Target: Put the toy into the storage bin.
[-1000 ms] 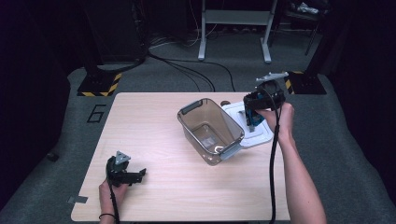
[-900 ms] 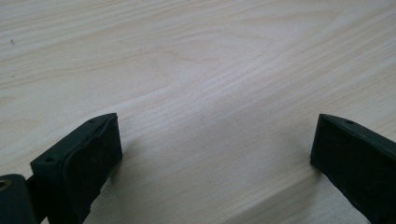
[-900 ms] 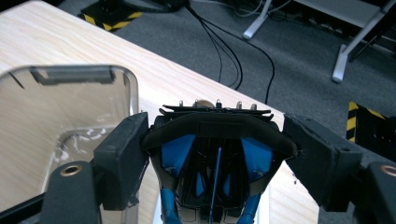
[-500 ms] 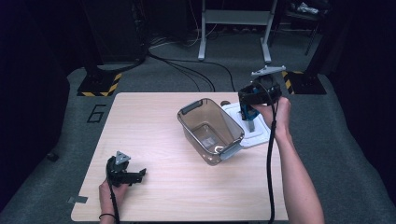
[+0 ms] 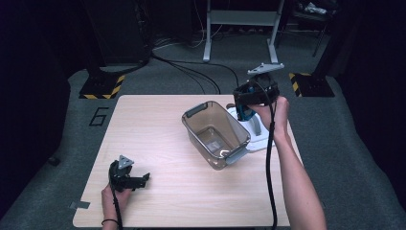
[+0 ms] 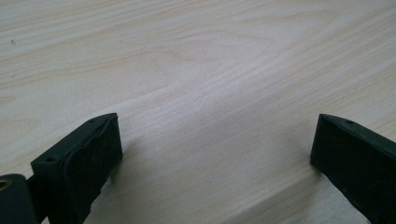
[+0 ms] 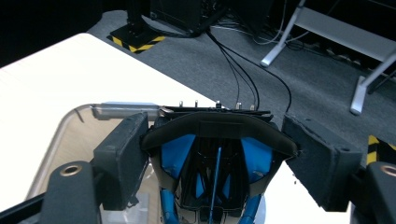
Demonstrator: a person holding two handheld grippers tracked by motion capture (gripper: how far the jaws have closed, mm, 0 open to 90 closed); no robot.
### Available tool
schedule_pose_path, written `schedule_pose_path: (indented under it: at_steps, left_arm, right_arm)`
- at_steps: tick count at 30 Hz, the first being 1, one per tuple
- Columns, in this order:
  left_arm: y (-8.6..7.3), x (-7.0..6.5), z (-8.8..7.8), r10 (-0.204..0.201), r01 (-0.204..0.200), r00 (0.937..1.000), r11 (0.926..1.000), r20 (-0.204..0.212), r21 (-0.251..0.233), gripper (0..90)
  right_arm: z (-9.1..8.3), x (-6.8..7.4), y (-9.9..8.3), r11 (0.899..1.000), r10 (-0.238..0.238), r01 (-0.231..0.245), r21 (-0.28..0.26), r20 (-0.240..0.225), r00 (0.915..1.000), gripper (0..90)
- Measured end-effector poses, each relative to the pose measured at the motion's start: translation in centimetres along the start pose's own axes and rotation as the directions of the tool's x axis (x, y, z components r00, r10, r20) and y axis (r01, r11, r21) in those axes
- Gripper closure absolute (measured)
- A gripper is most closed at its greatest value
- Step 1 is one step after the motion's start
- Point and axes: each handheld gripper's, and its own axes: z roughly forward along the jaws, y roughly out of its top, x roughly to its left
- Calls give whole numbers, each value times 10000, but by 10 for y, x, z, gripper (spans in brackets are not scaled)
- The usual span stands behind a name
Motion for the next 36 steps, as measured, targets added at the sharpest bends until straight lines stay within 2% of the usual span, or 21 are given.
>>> schedule_pose_path:
  at_steps: [4,6,16,23,29,36]
  left_arm:
    - [0,0,0,0,0,10000,10000,1,0,20]
    - [0,0,0,1,-1,10000,10000,0,0,20]
    - [0,0,0,2,-2,10000,10000,3,-2,20]
    - [0,0,0,1,-1,10000,10000,4,4,20]
    - [0,0,0,0,0,10000,10000,1,2,20]
    - [0,0,0,1,-1,10000,10000,8,6,20]
  right_arm:
    - [-1,8,3,10000,-66,66,-40,-122,9999,242]
    - [-1,13,5,9996,-253,248,-134,-353,9991,242]
    - [6,34,6,9998,-169,159,-107,-955,9953,242]
    - [18,51,-1,9997,-245,253,43,-1422,9895,242]
    - [26,59,-6,9994,-282,309,140,-1642,9860,242]
    - [34,63,-18,9994,-86,145,330,-1727,9849,242]
